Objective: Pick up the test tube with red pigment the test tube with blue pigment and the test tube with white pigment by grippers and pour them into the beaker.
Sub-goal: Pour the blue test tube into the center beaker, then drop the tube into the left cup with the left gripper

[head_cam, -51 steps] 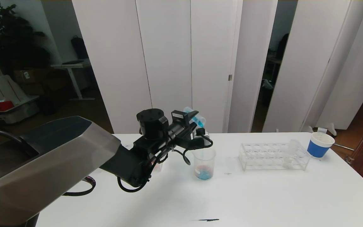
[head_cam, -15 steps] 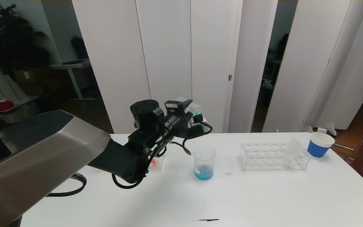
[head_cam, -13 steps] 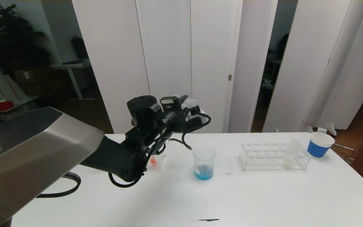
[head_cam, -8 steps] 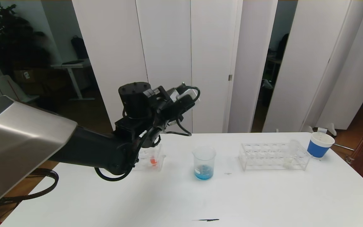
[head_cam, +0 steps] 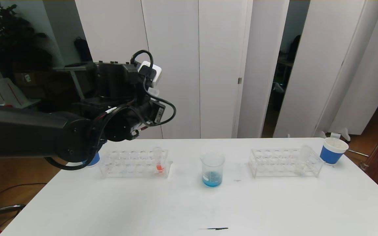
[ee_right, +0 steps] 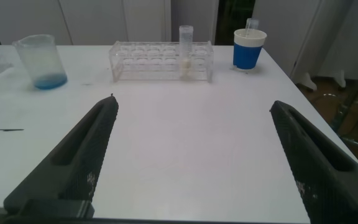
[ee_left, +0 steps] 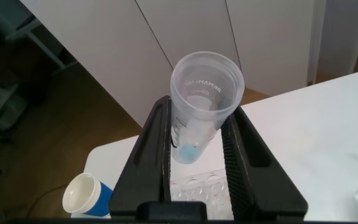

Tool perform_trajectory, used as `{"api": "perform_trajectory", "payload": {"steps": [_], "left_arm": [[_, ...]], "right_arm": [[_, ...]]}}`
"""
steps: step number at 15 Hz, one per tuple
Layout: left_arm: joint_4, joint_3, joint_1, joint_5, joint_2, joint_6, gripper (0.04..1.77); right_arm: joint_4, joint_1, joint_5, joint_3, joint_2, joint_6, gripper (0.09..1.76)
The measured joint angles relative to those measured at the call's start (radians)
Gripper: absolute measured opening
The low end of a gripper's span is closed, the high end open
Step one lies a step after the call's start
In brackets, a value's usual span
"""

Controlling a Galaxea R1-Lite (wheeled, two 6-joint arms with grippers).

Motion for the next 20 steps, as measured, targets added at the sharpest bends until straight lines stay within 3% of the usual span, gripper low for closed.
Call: {"api": "perform_trajectory", "payload": {"steps": [3, 7, 9, 13, 20], "left_arm": [[0.189, 0.013, 0.054, -0.010, -0.044, -0.202, 0.58], [0.259, 0.084, 0.130, -0.136, -0.098, -0.385, 0.58], [0.226, 0.171, 0.169, -0.180, -0.128, -0.406, 0.58], [0.141, 0.269, 0.237, -0.199, -0.162, -0.409, 0.58], [0.098, 0.227, 0.378, -0.261, -0.151, -0.391, 0.58]], "right_arm": [[0.000, 0.000, 0.000, 0.000, 0.000, 0.000, 1.75], [0.000, 0.000, 0.000, 0.000, 0.000, 0.000, 1.75], [0.000, 0.000, 0.000, 0.000, 0.000, 0.000, 1.75], [0.000, 0.000, 0.000, 0.000, 0.000, 0.000, 1.75], [0.000, 0.000, 0.000, 0.000, 0.000, 0.000, 1.75]]}}
